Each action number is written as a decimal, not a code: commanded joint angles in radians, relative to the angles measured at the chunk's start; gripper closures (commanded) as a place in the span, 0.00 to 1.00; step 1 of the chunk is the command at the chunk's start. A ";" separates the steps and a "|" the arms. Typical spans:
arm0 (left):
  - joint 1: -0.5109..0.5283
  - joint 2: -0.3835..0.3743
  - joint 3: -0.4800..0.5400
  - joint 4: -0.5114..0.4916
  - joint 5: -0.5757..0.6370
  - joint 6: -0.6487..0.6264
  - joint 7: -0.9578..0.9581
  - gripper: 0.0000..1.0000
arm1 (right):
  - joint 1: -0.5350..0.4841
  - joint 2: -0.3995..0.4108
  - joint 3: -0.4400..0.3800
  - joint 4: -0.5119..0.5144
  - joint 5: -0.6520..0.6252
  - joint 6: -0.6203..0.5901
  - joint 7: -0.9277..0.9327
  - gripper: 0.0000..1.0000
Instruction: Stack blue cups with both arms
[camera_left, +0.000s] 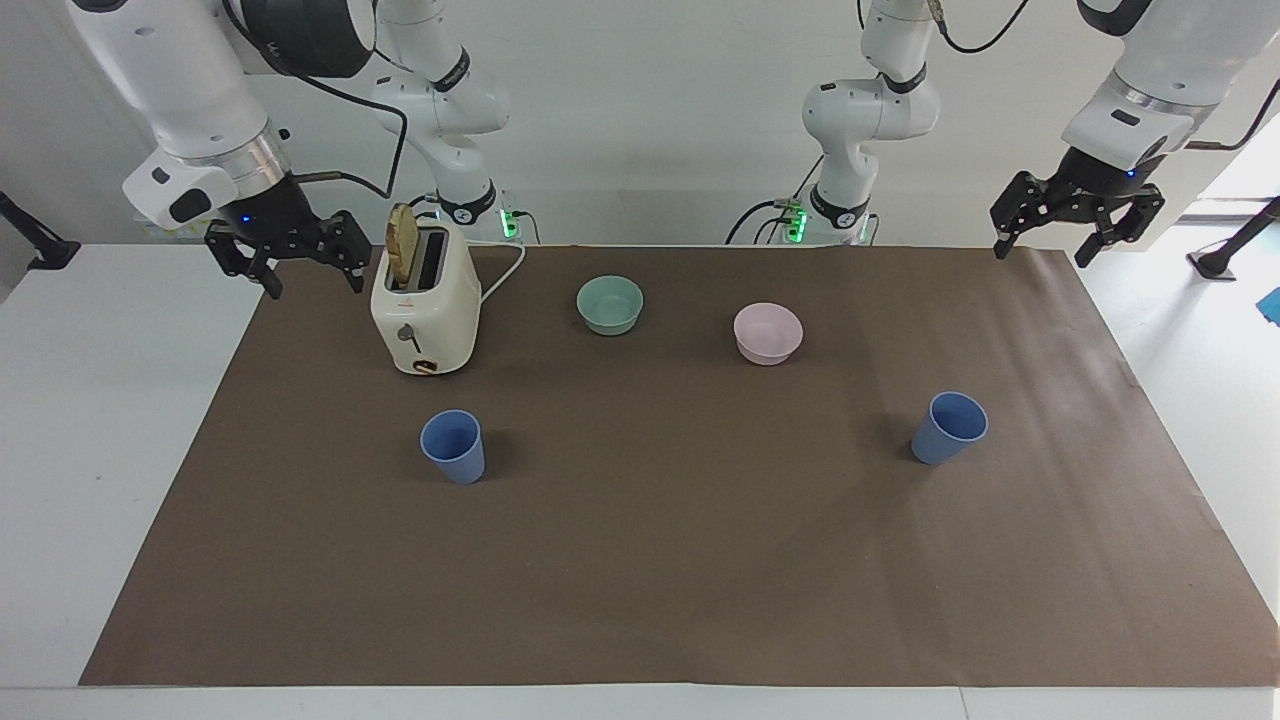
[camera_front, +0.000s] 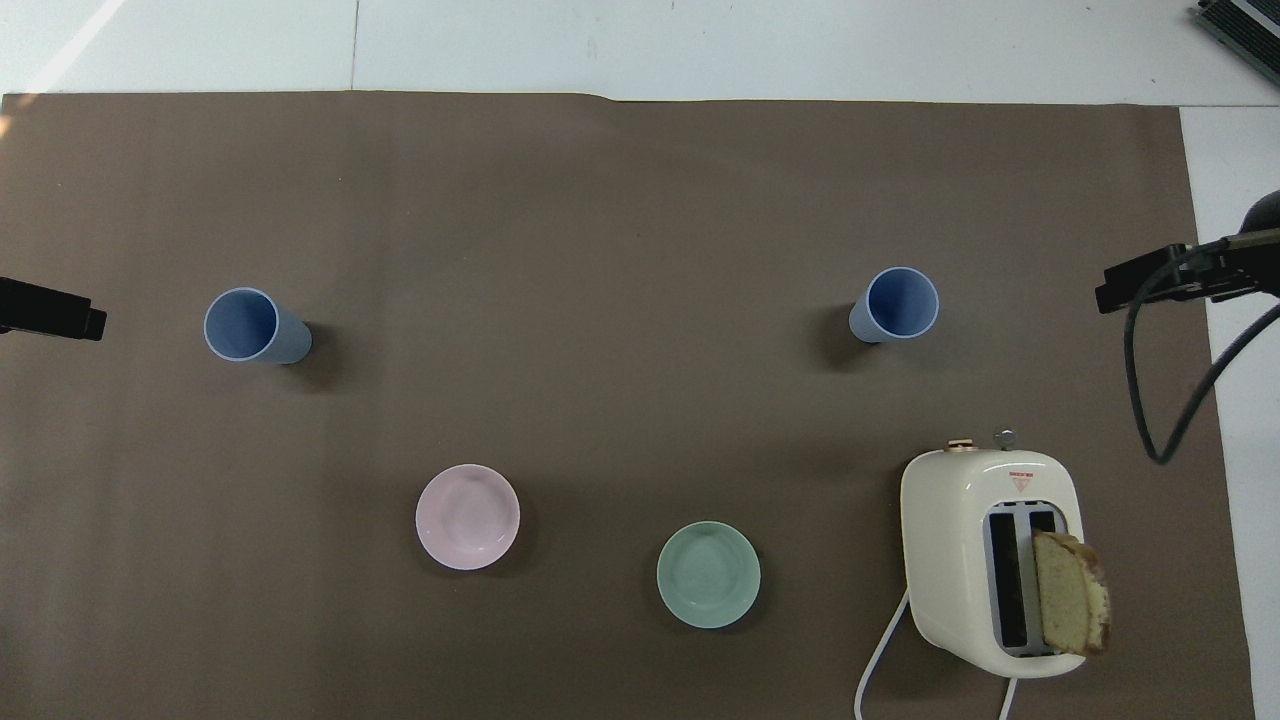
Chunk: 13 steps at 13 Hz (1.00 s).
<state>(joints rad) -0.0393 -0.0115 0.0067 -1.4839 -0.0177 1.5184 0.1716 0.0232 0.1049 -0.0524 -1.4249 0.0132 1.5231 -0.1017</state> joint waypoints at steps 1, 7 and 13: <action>-0.007 0.013 -0.002 0.036 0.016 -0.015 -0.014 0.00 | -0.003 -0.014 0.002 -0.008 0.010 -0.003 0.017 0.00; -0.010 0.001 -0.001 0.019 0.016 -0.024 -0.014 0.00 | 0.004 -0.034 0.006 -0.026 0.021 -0.069 0.020 0.00; -0.004 -0.002 -0.004 0.004 0.016 0.014 0.002 0.00 | 0.004 -0.048 0.005 -0.049 0.010 -0.077 0.042 0.00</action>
<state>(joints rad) -0.0427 -0.0116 0.0034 -1.4803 -0.0177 1.5196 0.1718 0.0321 0.0869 -0.0502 -1.4335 0.0141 1.4488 -0.0903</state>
